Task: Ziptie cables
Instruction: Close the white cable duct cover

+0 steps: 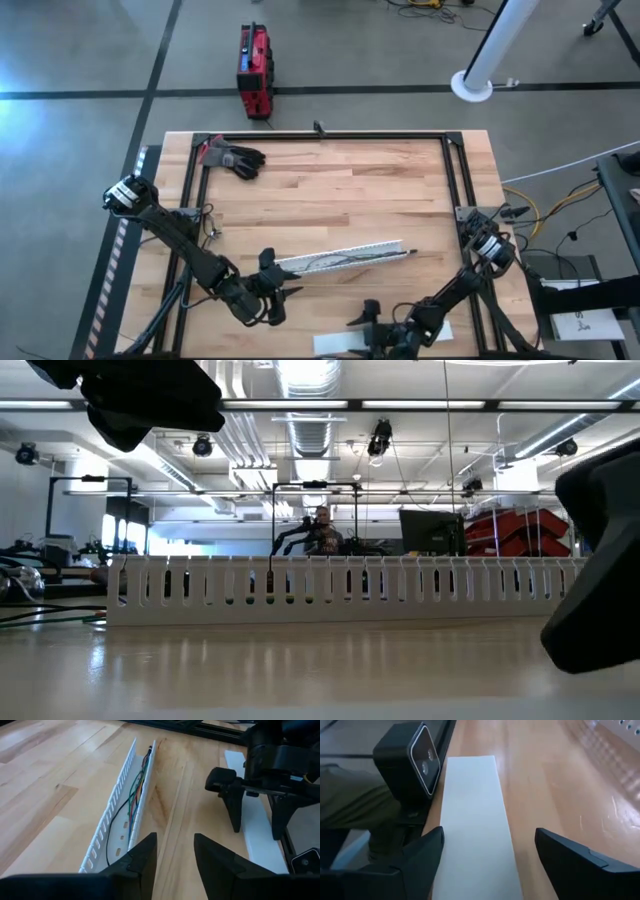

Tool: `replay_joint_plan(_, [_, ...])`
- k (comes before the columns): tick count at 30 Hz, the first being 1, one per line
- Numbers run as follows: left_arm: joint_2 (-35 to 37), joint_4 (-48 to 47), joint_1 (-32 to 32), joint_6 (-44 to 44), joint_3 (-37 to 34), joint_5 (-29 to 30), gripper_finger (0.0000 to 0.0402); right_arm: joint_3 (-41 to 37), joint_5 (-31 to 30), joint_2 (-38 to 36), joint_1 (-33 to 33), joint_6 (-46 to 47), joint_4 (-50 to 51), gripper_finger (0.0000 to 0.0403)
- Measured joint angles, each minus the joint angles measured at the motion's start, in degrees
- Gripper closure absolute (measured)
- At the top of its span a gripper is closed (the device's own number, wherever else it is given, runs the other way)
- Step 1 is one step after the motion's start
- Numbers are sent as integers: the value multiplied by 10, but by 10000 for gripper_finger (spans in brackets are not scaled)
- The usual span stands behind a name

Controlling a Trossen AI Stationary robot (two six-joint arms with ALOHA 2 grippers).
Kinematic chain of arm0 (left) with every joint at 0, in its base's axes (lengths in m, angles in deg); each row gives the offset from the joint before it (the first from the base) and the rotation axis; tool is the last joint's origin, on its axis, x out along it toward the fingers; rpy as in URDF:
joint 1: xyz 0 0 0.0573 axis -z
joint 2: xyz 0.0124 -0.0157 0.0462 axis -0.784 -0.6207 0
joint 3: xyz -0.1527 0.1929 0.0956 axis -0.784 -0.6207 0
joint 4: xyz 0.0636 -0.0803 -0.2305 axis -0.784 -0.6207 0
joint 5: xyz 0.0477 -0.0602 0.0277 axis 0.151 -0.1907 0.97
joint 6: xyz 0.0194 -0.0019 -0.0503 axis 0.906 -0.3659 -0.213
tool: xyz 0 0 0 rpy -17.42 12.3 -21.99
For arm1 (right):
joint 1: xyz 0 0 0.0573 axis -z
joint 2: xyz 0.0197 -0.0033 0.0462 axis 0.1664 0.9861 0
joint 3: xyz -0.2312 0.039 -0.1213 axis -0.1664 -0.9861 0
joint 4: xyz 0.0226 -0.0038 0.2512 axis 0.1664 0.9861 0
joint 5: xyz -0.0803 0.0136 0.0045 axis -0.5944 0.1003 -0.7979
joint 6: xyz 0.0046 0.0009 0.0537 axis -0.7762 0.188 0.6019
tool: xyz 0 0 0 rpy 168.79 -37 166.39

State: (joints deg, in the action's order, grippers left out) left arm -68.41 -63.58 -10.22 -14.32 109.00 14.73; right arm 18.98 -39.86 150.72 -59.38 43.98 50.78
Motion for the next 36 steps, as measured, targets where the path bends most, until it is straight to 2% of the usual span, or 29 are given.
replay_joint_plan(10, [0,0,0,0,0,0,291,-32,-11,-52,25,-59,43,99])
replay_joint_plan(15, [-1,0,0,-5,0,0,291,-43,-25,-75,24,-65,4,104])
replay_joint_plan(22, [-28,20,0,-14,0,0,279,-53,-7,-40,30,-64,-47,92])
replay_joint_plan(28, [-40,23,0,-19,0,-1,268,-52,20,-12,41,-44,-71,98])
replay_joint_plan(36, [-40,28,0,-20,0,-1,259,-53,19,9,46,-39,-79,113])
